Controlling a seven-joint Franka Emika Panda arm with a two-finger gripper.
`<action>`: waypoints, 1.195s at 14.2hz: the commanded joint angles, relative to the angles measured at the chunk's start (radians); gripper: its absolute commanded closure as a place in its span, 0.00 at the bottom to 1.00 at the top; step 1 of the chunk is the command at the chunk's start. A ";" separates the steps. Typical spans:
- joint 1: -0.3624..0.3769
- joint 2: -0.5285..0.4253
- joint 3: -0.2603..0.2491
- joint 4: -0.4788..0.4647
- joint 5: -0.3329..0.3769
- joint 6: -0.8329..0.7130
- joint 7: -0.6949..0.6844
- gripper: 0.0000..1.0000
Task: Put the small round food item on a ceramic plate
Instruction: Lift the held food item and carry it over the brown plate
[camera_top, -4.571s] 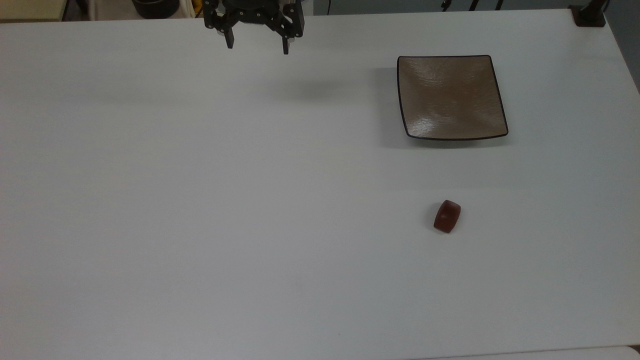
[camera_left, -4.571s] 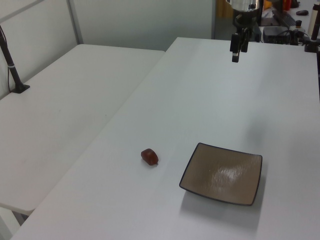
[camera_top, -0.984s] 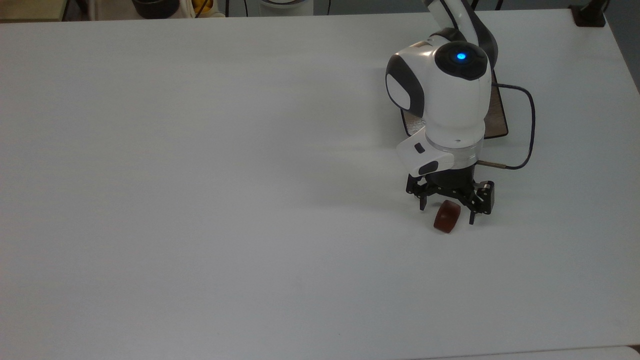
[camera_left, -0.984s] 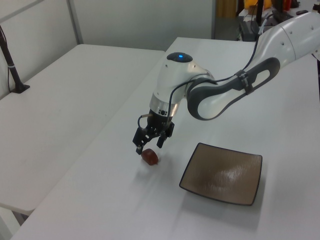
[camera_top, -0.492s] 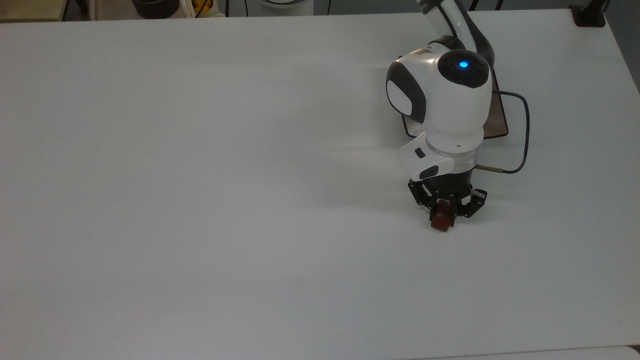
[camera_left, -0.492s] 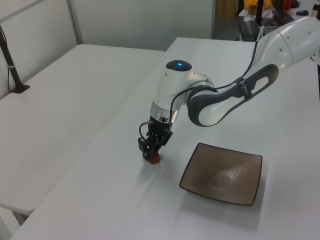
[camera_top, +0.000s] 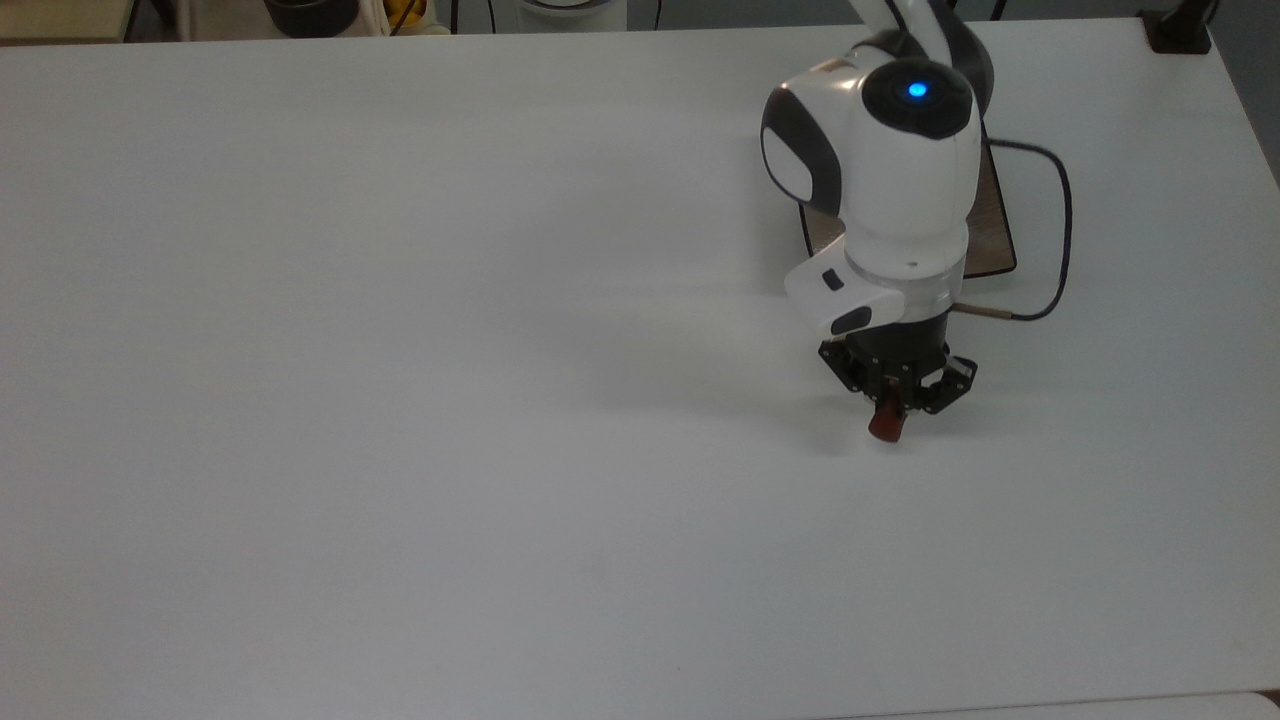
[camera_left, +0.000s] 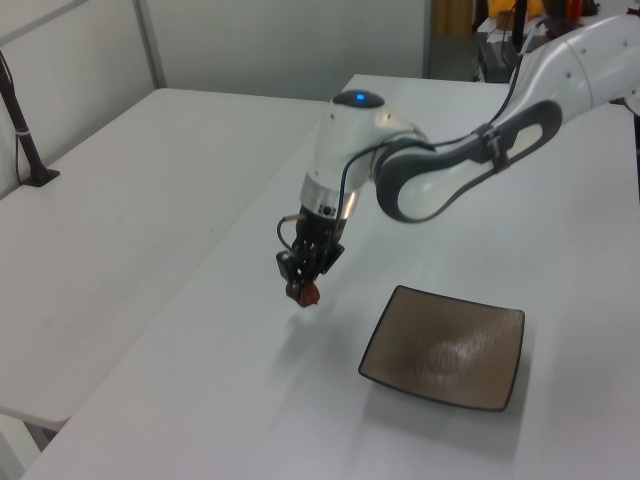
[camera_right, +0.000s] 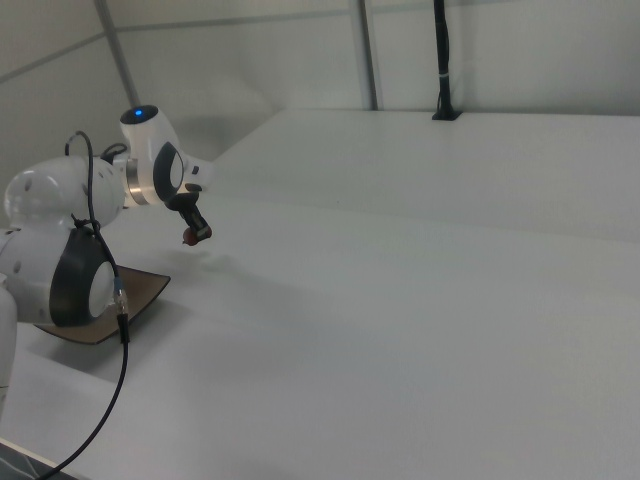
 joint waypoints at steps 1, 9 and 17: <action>-0.032 -0.164 0.036 -0.145 0.002 -0.107 -0.045 0.86; -0.030 -0.506 0.041 -0.528 0.134 -0.134 -0.223 0.85; 0.017 -0.562 0.084 -0.743 0.146 -0.127 -0.246 0.41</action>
